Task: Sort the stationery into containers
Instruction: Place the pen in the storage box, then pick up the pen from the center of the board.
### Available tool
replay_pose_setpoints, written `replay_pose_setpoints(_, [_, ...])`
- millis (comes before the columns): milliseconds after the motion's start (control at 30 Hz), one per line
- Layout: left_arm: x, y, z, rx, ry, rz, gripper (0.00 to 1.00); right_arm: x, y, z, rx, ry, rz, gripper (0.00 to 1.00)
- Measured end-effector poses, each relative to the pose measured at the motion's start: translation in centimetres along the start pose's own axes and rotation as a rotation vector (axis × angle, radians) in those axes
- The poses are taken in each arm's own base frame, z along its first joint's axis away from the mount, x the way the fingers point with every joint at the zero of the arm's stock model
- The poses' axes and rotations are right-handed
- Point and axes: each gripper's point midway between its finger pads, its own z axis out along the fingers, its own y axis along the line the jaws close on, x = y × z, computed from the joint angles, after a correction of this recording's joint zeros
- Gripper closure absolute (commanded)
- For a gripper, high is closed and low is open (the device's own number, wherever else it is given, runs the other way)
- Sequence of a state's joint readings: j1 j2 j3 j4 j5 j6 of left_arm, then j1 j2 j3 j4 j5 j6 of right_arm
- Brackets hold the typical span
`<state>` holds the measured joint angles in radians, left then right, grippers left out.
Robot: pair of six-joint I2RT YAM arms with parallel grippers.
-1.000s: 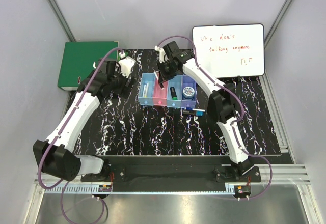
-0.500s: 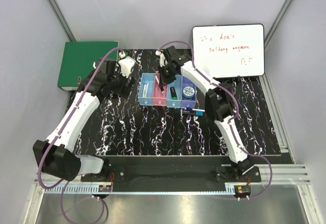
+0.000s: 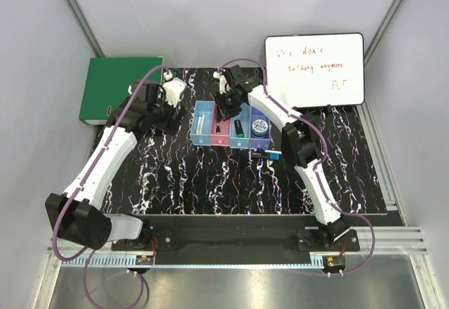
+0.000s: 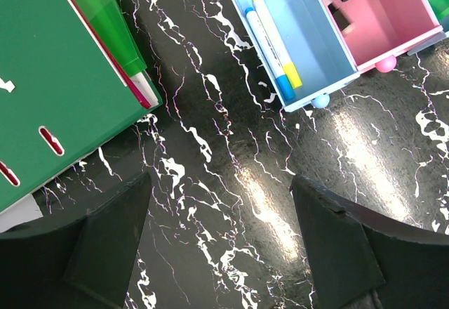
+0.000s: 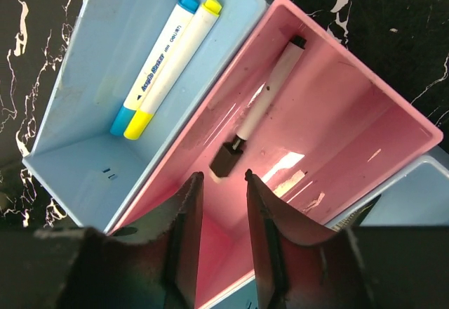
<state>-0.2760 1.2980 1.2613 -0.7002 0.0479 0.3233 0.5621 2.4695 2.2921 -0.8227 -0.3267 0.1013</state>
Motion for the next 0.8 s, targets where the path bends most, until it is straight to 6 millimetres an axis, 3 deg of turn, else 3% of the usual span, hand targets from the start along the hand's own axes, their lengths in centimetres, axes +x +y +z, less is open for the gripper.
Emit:
replay_pose_setpoints(133, [0.0, 0.0, 0.0, 0.002, 0.000, 0.000, 0.13, -0.1, 0.1, -0.6, 0.000, -0.005, -0.023, 0.61])
replay_pose_setpoints(267, [0.0, -0.1, 0.0, 0.007, -0.002, 0.000, 0.13, -0.9, 0.5, -2.6, 0.008, -0.033, -0.084, 0.60])
replay_pose_setpoints(367, [-0.1, -0.2, 0.0, 0.010, -0.003, 0.001, 0.13, -1.8, 1.2, -6.2, 0.022, -0.073, -0.179, 0.57])
replay_pose_setpoints(533, [-0.2, -0.4, 0.0, 0.031, -0.011, 0.027, 0.13, -1.6, 2.7, -14.9, 0.060, -0.122, -0.419, 0.51])
replay_pose_setpoints(667, [-0.4, -0.8, -0.2, 0.060, -0.028, 0.060, 0.12, 1.7, 2.0, -20.7, 0.148, -0.103, -0.599, 0.51])
replay_pose_setpoints(800, [-0.5, -1.5, -0.8, 0.092, -0.050, 0.086, 0.11, 7.5, -0.2, -22.9, 0.211, 0.013, -0.723, 0.50])
